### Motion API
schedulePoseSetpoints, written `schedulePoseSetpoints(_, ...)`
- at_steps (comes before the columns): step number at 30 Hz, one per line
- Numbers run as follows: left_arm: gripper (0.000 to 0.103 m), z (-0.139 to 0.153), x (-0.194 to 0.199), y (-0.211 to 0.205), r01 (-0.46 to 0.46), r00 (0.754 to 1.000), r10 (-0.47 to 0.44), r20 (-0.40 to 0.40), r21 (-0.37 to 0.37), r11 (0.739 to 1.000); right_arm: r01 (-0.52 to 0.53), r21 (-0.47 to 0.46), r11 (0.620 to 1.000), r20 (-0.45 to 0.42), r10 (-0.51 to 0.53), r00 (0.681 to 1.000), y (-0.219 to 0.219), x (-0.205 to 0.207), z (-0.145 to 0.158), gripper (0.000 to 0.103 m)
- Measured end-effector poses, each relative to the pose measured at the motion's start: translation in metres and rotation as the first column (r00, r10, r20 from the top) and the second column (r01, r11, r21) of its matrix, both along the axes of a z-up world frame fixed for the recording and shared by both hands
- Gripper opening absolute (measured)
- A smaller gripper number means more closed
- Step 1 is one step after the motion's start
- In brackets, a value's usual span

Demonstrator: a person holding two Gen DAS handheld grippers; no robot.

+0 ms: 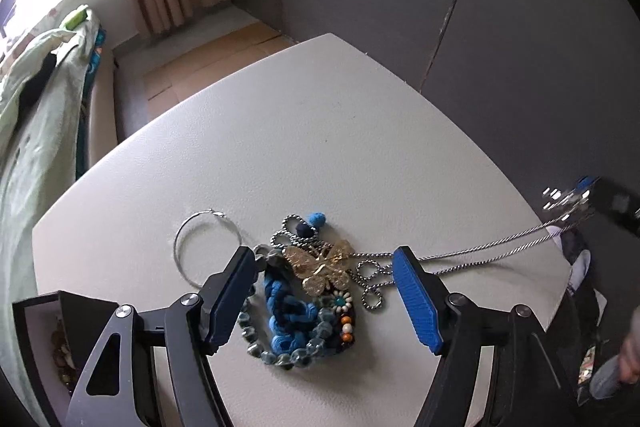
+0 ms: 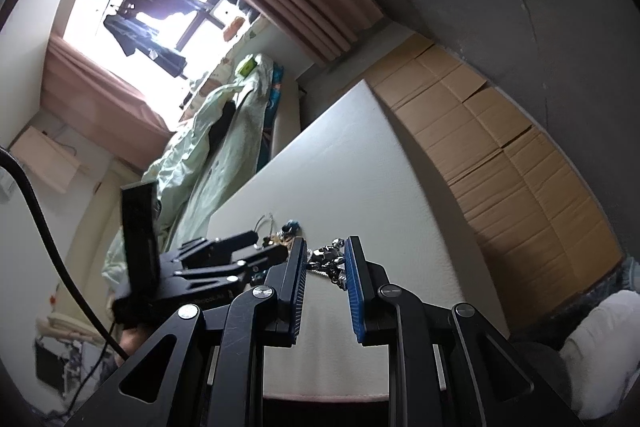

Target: Organize jewelry

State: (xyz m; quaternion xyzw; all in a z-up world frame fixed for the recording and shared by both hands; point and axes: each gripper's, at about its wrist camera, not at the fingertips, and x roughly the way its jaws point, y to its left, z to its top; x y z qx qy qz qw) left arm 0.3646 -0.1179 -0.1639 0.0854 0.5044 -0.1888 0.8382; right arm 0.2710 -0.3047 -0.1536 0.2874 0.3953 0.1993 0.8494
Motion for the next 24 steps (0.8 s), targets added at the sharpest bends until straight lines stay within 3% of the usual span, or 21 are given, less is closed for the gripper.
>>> schedulePoseSetpoints(6,0.060,-0.008,-0.002,-0.009,-0.020,0.999,0.018,0.033,0.060,0.998,0.020,0.003,1.000,0.046,-0.020,0.999,-0.014,-0.009,0.015,0.021)
schedulePoseSetpoints(13,0.057,-0.016,-0.004,-0.021,-0.039,0.996,0.025,0.081,0.167,0.985,0.005,0.009,1.000,0.039,-0.005,0.999,-0.012,-0.009,0.010,0.021)
schedulePoseSetpoints(16,0.038,-0.015,-0.007,-0.020,-0.039,0.995,0.021,0.097,0.185,0.982,0.004,0.007,1.000,0.030,-0.005,1.000,-0.010,-0.008,0.007,0.021)
schedulePoseSetpoints(24,0.036,-0.004,-0.010,-0.001,-0.022,0.997,0.015,0.079,0.095,0.995,0.007,0.011,1.000,0.021,-0.007,1.000,-0.011,-0.007,0.003,0.021)
